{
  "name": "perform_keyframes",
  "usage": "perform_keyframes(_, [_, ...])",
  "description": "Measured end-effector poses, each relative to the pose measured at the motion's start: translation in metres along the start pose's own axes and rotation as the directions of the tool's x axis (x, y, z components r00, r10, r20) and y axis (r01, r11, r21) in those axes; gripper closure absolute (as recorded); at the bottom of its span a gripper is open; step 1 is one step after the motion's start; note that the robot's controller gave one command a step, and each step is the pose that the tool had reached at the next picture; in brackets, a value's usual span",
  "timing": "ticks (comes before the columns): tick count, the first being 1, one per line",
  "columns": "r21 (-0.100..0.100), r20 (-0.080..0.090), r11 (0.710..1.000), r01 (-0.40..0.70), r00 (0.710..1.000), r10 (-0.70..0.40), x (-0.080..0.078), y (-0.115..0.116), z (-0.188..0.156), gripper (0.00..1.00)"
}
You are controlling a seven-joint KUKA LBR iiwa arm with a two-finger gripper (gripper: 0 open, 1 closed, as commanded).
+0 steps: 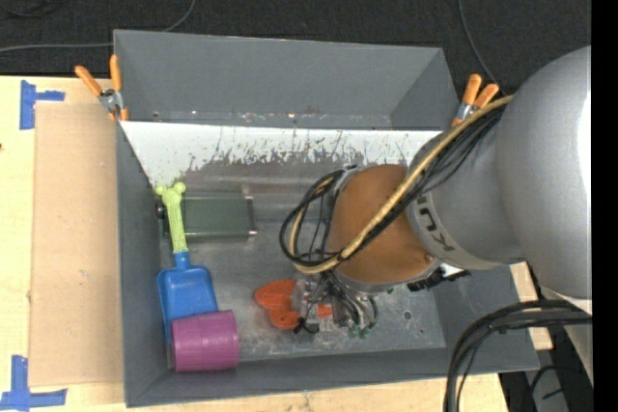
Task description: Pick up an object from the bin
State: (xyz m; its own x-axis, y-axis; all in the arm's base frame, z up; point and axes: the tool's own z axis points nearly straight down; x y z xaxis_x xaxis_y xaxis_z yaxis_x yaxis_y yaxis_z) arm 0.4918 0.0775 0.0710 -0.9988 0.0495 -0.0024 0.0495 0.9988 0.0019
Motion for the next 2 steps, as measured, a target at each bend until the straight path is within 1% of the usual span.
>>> perform_keyframes(1, [-0.002,0.0,1.0,0.015,1.0,-0.015,-0.003,-0.009,0.0,1.0])
perform_keyframes(2, [-0.001,0.003,1.0,-0.012,1.0,0.012,-0.001,0.005,0.0,1.0])
